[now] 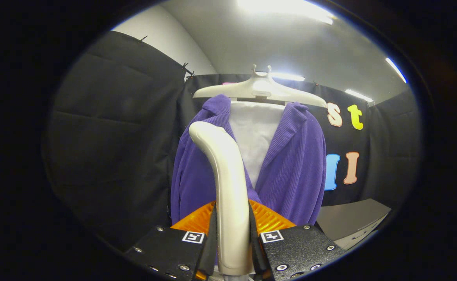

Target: Iron the clothes twice with a garment steamer, once on the left side and once on the right side.

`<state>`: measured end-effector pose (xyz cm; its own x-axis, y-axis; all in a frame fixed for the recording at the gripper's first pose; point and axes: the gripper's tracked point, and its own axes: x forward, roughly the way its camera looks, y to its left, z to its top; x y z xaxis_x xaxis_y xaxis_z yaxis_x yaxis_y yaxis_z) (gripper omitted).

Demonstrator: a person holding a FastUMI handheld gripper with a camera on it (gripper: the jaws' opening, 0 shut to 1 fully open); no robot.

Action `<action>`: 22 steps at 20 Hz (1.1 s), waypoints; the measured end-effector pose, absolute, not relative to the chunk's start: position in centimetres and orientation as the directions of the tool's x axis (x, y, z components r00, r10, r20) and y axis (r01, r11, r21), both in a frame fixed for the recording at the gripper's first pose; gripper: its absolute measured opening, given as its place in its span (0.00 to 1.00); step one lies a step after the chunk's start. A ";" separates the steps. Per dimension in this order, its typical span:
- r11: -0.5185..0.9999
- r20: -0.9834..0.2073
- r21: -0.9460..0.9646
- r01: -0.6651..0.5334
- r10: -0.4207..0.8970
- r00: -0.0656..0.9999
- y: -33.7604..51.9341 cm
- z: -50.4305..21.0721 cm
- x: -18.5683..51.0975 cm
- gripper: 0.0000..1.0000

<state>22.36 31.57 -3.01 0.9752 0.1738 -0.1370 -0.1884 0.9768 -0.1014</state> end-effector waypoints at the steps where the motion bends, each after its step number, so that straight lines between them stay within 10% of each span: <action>1: 0.977 -0.138 -0.108 -0.184 0.168 0.976 31.8 -3.3 22.2 0.38; 22: 0.958 -0.266 -0.207 -0.199 0.141 0.954 32.8 -13.5 20.0 0.38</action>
<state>20.04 32.77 -13.49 0.9536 0.1409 -0.2661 -0.1992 0.9579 -0.2069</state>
